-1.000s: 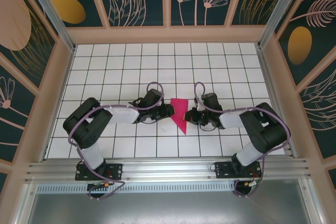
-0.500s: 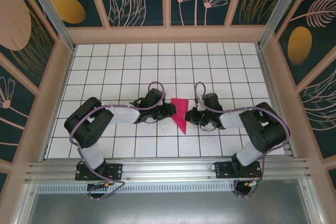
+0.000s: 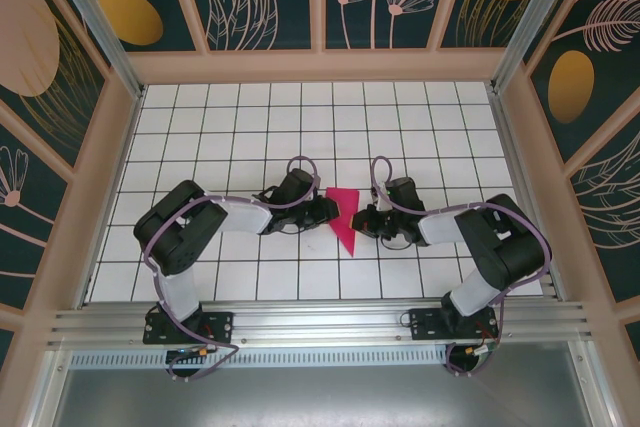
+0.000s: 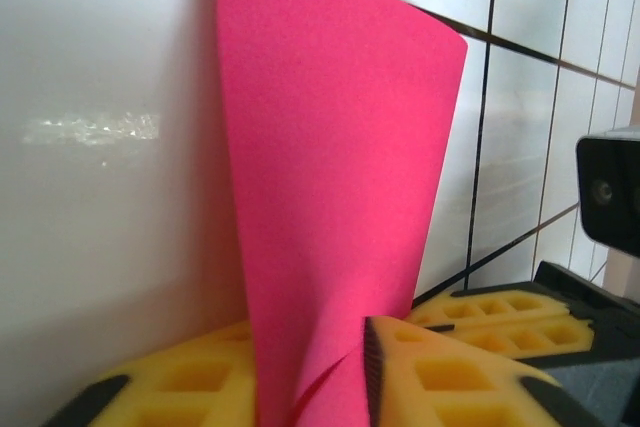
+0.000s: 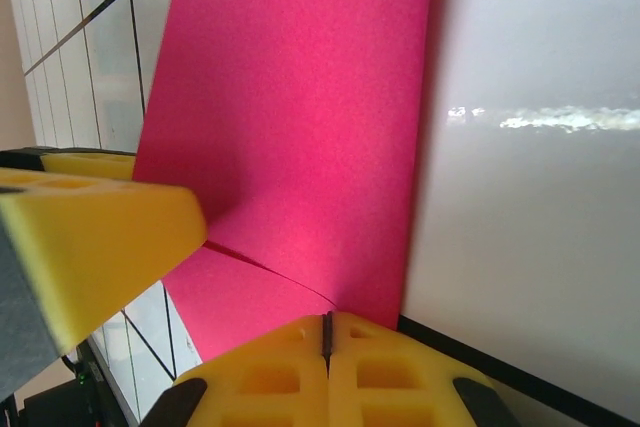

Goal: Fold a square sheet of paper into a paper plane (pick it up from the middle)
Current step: Fold the wing for the fifth time at the center of the table.

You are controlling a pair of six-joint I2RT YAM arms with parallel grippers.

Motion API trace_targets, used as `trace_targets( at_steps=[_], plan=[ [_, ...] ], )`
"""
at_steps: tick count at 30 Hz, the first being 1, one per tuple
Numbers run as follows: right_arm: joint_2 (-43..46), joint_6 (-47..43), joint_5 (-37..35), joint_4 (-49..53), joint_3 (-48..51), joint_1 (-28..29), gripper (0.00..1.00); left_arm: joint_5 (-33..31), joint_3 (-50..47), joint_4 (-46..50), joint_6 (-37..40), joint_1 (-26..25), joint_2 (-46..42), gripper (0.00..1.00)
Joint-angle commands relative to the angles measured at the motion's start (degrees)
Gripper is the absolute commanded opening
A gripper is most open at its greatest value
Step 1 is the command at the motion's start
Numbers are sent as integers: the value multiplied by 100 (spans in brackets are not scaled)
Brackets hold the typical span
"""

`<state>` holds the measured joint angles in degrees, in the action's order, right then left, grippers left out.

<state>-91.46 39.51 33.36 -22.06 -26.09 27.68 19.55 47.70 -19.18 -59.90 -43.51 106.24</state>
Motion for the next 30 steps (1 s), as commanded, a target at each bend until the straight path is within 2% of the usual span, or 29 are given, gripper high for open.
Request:
trace_targets(
  at_steps=[1,5,9,12,16,18,20,24,26,30],
  plan=[
    [-273,-177,-197,35,28,36,3,187,133,-286,-17,-35,121,20],
    [-81,-332,-358,261,-52,48,6,72,108,-278,-51,-29,22,5],
    [482,-562,-727,501,-37,154,14,-269,-48,-297,-306,-27,-261,0],
    [1145,-621,-1625,681,114,429,17,-386,-67,-264,-423,-30,-366,0],
    [2260,-358,-2860,540,724,811,30,-468,-42,-219,-513,-30,-388,0],
    [2723,-540,-3184,308,971,1177,37,-513,-32,-200,-570,-32,-369,0],
    [2888,-834,-3691,37,1153,1643,36,-518,-44,-261,-636,-26,-345,0],
    [2621,-1463,-5067,-623,1392,2754,43,-501,18,-222,-629,-35,-279,0],
    [2262,-1772,-5691,-702,1253,3115,43,-499,19,-227,-632,-31,-279,0],
    [1388,-2498,-6284,-842,786,3507,43,-496,20,-200,-620,-35,-290,0]
  ],
)
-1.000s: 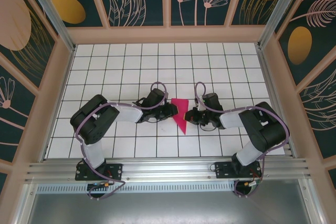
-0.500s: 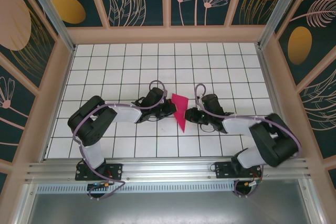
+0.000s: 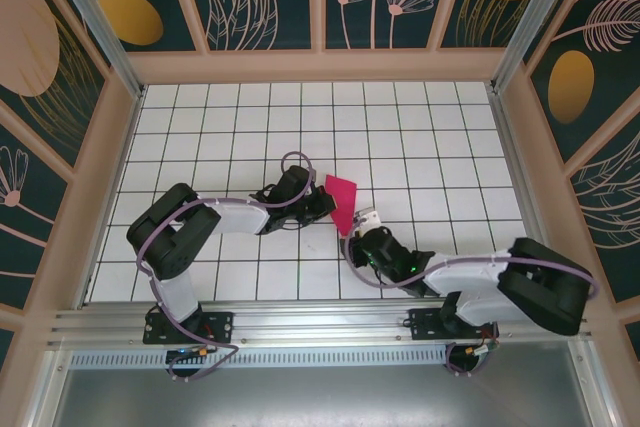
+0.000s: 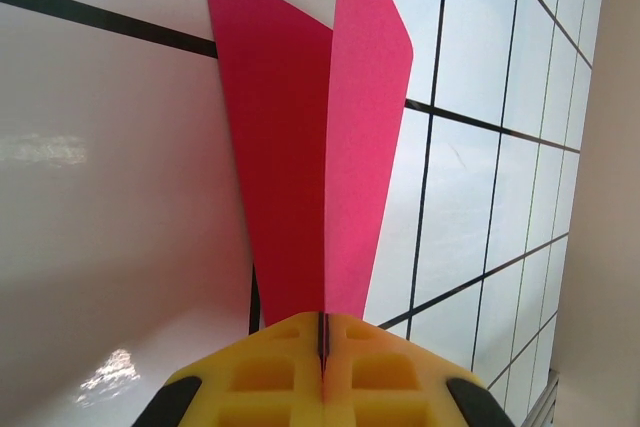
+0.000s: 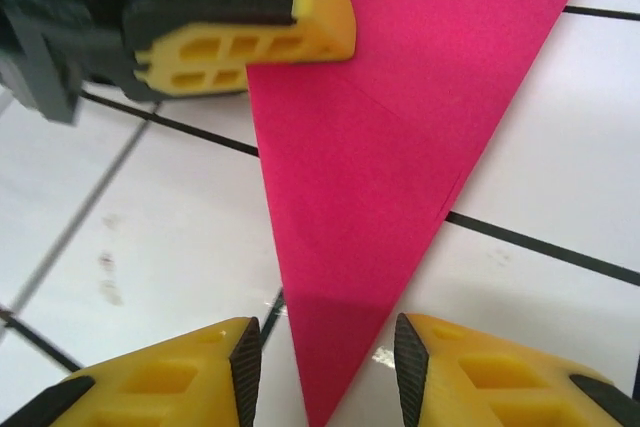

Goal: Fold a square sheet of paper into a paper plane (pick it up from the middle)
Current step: Fold the wing for the fifth time at the center of the table.

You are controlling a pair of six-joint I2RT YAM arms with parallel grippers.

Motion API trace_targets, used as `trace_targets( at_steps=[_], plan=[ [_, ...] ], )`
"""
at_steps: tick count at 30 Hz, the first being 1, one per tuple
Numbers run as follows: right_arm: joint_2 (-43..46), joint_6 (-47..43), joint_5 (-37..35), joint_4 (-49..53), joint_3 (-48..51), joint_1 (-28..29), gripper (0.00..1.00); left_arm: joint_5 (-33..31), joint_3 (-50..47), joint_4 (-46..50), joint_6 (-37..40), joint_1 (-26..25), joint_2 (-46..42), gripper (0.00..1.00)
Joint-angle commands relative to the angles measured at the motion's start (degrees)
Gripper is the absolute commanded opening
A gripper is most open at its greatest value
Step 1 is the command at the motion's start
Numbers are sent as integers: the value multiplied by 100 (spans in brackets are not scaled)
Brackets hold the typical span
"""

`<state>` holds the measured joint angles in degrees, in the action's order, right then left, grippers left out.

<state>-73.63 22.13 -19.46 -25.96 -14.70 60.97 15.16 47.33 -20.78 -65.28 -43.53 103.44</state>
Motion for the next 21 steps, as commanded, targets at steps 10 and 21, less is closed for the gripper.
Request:
trace_targets(
  at_steps=[10,21],
  plan=[
    [-1480,-1427,-1774,-931,-680,651,41,-40,68,19,-51,-32,3,0],
    [-1845,-1834,-1843,-830,-869,684,24,-13,78,18,-48,-33,27,0]
  ],
)
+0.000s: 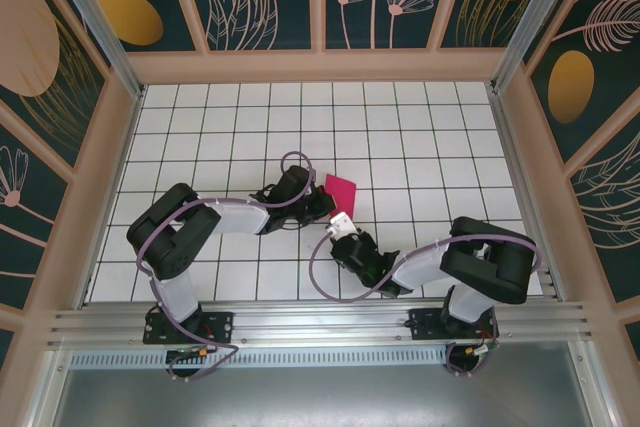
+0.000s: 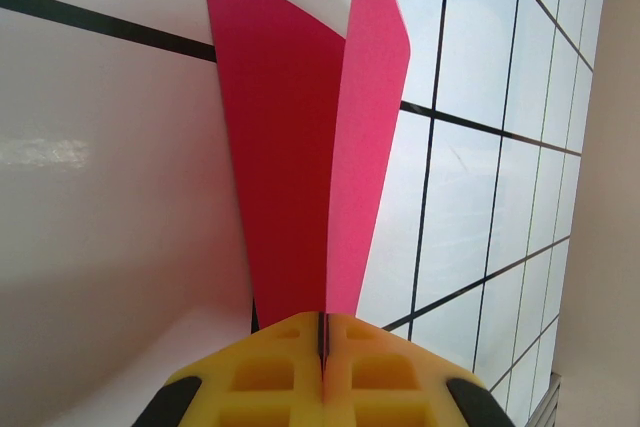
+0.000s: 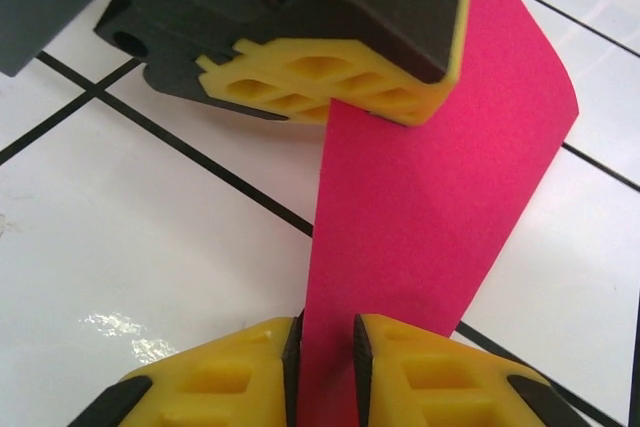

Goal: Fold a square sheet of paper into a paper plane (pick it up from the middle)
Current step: Fold the wing for the fifth time at the center of the table.

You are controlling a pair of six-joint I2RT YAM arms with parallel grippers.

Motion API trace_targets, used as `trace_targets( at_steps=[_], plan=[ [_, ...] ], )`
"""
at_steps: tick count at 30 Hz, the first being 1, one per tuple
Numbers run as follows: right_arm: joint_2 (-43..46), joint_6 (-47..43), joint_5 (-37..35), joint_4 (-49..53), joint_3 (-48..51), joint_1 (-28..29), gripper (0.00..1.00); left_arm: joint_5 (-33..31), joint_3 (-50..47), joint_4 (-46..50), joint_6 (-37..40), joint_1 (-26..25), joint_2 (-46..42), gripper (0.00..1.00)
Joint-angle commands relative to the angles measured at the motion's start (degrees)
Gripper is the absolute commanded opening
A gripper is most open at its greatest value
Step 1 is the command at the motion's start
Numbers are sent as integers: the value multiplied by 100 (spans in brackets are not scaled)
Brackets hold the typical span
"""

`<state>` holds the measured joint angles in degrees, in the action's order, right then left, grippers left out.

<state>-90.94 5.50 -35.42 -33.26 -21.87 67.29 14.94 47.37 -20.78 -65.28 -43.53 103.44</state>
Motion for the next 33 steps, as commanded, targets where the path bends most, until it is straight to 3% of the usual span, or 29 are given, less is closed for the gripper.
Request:
trace_targets(
  at_steps=[1,8,14,17,22,27,33],
  plan=[
    [-152,-187,-276,-115,-167,49,23,9,71,12,-51,-26,24,0],
    [-272,-249,-522,-100,-230,56,16,18,75,28,-47,-29,15,0],
    [-298,-175,-511,-28,-273,48,0,-55,51,84,-43,-27,-37,1],
    [-285,-69,-503,11,-266,31,0,-164,53,216,22,-24,-122,4],
    [-97,127,-182,-15,-171,-28,0,-399,4,359,71,-20,-341,18],
    [410,612,1062,-214,129,-437,0,-770,-222,462,122,98,-904,45],
    [838,1120,2498,-415,381,-1042,0,-1249,-417,651,281,144,-1589,59]
  ],
)
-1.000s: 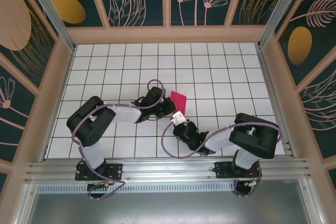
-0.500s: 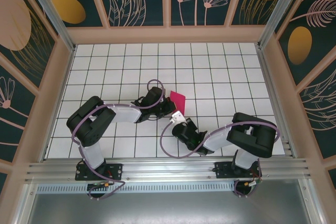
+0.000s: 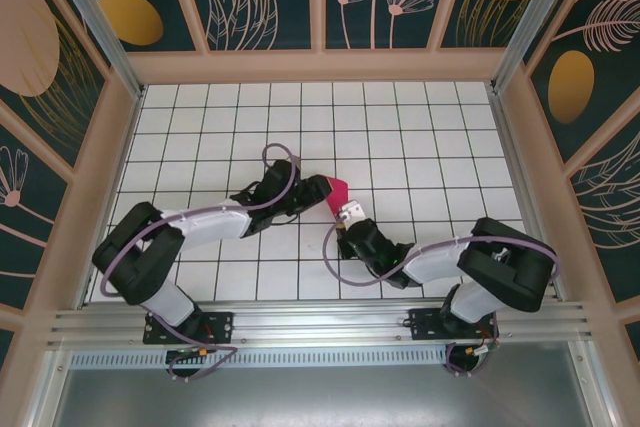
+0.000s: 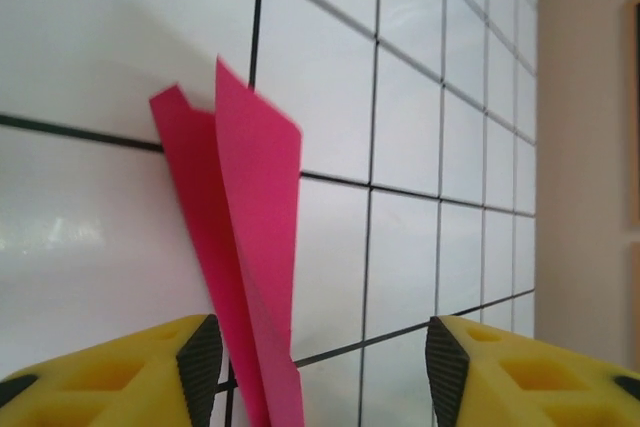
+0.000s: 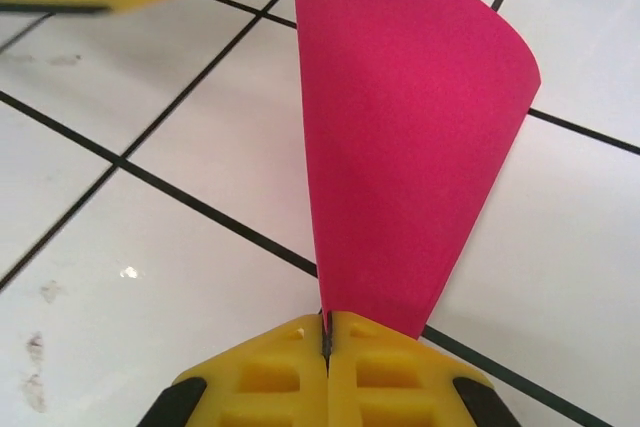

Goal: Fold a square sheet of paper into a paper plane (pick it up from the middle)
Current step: Fold the wing for the fifth time at the center of the table.

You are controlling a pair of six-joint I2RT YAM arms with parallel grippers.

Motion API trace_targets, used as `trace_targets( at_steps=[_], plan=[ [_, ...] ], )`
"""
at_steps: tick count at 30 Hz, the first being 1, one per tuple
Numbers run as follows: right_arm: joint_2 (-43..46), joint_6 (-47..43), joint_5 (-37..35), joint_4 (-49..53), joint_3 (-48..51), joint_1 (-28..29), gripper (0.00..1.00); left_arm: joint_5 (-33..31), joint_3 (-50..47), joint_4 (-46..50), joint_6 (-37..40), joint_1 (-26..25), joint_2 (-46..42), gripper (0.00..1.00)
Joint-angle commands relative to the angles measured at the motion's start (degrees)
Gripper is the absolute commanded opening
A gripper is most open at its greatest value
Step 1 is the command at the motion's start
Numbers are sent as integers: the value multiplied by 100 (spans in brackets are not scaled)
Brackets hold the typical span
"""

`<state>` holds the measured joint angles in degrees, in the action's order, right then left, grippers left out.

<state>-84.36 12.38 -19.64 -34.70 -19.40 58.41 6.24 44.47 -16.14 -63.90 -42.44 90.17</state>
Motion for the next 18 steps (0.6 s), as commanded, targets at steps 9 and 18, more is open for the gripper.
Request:
trace_targets(
  at_steps=[9,18],
  plan=[
    [251,1126,2297,-971,487,-743,0,-554,-314,75,263,41,-551,58],
    [226,2150,2701,-1762,928,-1090,0,-245,-429,-236,309,36,-433,46]
  ],
)
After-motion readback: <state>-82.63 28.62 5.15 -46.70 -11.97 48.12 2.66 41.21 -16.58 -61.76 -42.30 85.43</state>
